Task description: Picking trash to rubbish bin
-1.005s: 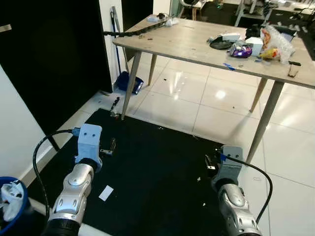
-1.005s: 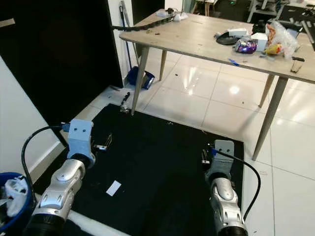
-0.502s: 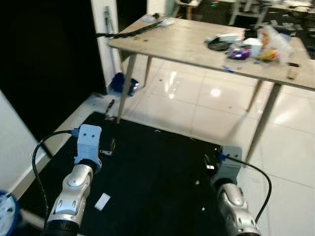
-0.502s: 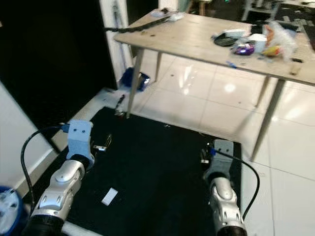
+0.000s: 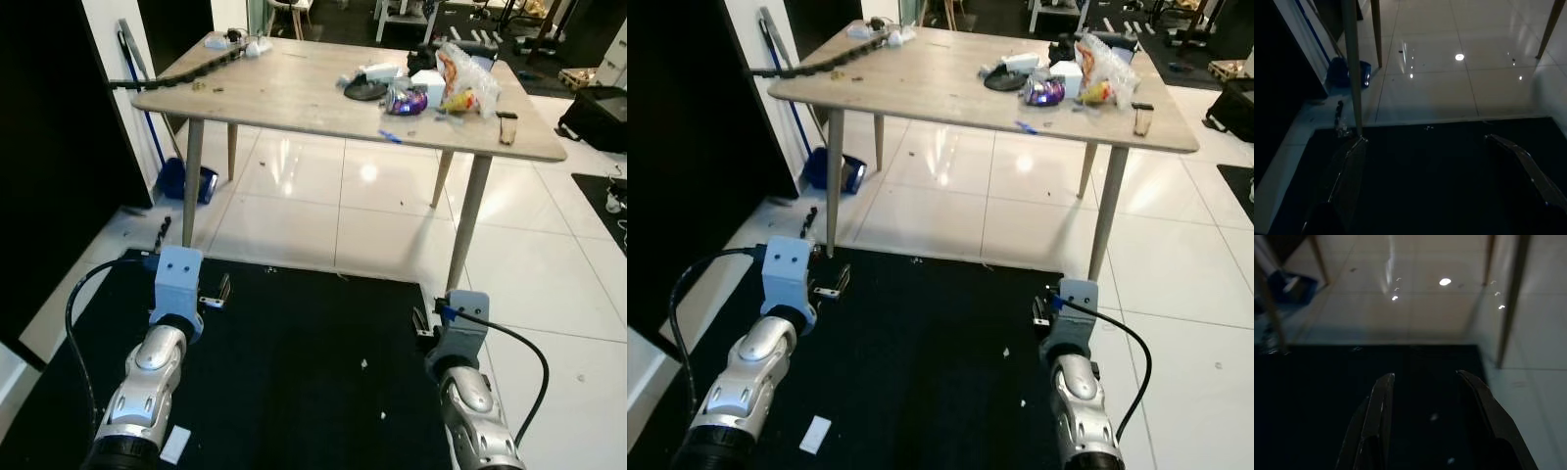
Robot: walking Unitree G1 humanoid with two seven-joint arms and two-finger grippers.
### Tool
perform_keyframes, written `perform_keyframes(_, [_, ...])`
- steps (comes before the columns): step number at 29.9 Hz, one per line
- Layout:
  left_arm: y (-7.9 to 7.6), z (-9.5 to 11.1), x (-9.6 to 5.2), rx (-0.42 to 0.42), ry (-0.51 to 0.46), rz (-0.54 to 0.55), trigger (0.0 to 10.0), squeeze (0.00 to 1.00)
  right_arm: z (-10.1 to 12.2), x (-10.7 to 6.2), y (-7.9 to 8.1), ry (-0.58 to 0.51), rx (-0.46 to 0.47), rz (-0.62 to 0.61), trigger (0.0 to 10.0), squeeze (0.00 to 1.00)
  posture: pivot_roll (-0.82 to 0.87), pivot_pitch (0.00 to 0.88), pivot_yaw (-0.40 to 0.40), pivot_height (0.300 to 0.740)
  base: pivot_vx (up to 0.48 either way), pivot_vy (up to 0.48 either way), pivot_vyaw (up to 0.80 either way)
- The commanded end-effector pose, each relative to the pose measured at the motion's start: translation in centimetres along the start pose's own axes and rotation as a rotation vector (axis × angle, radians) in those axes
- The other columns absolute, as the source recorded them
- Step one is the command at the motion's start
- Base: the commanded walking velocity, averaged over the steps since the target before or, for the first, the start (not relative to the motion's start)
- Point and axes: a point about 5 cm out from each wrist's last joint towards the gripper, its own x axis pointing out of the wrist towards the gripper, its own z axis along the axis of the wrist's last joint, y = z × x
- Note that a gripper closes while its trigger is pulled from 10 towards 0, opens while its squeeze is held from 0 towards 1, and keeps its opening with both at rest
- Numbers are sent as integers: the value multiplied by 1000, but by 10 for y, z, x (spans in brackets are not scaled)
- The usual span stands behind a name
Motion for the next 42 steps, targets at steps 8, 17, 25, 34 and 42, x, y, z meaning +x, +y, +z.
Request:
perform_keyframes(8, [-1, -2, -2, 12, 1, -3, 10000, 0, -3, -1, 0, 19, 0, 3, 10000, 0, -45, 107, 5, 740, 300, 0, -158])
perform_keyframes(17, [0, -2, -3, 9, 1, 3, 10000, 0, -1, 0, 1, 12, -7, 14, 10000, 0, -44, 104, 3, 740, 301, 0, -703])
perform_keyframes(25, [1, -2, -3, 6, -2, 9, 10000, 0, -1, -1, 2, 13, -10, 18, 10000, 0, -42, 108, -2, 740, 300, 0, -56])
perform_keyframes(34, [0, -4, -6, 5, 3, 10, 10000, 0, 0, 1, 3, 11, -13, 20, 10000, 0, -39, 111, -5, 740, 300, 0, 0])
perform_keyframes(42, [-3, -3, -4, 7, 1, -4, 10000, 0, 0, 0, 0, 7, -11, 7, 10000, 0, -45, 112, 3, 740, 300, 0, -109])
